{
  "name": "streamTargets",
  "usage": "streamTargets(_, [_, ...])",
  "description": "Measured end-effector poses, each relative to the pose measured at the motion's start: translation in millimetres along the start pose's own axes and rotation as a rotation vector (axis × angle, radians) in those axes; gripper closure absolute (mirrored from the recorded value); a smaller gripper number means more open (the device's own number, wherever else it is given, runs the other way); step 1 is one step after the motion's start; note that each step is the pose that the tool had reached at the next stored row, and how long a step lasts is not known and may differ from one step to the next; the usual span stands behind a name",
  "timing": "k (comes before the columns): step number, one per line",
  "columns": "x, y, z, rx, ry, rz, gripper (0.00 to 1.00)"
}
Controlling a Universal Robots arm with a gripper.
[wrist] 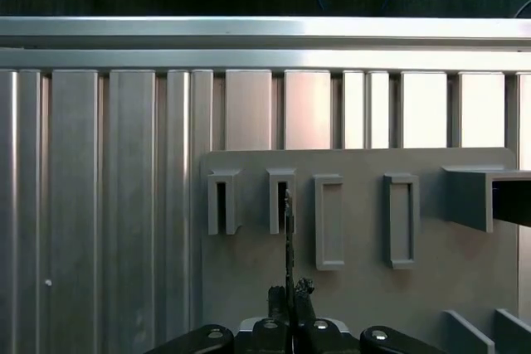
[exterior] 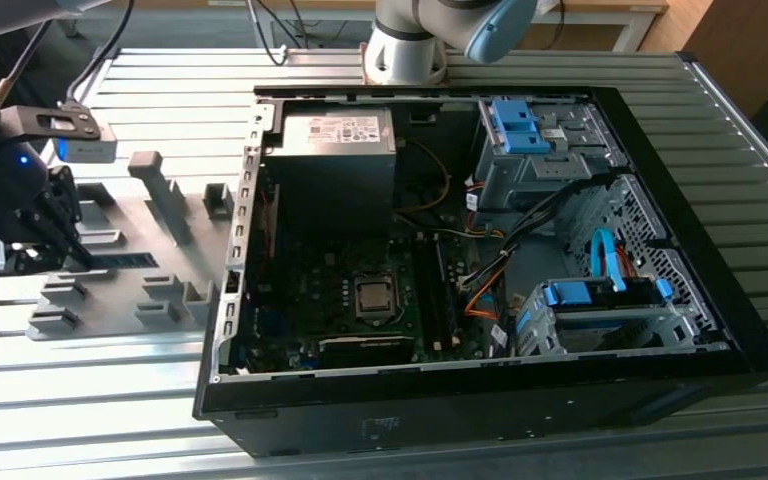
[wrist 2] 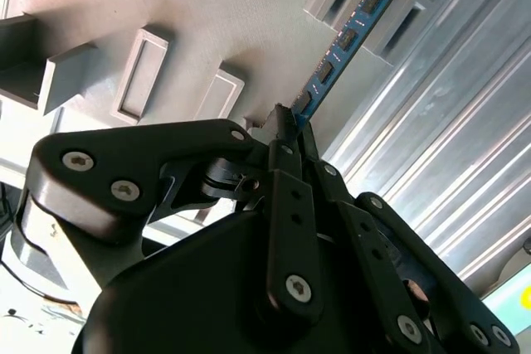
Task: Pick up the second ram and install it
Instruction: 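Pick up the second ram and move it above second insertion slot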
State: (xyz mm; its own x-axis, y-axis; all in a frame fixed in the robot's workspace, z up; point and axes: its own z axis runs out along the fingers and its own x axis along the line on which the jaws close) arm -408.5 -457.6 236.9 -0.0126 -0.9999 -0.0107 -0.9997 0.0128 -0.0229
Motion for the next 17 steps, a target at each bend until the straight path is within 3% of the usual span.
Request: streamTargets(17, [0.0, -0.1, -6.6, -0.0001, 0.0001, 0.0, 0.86])
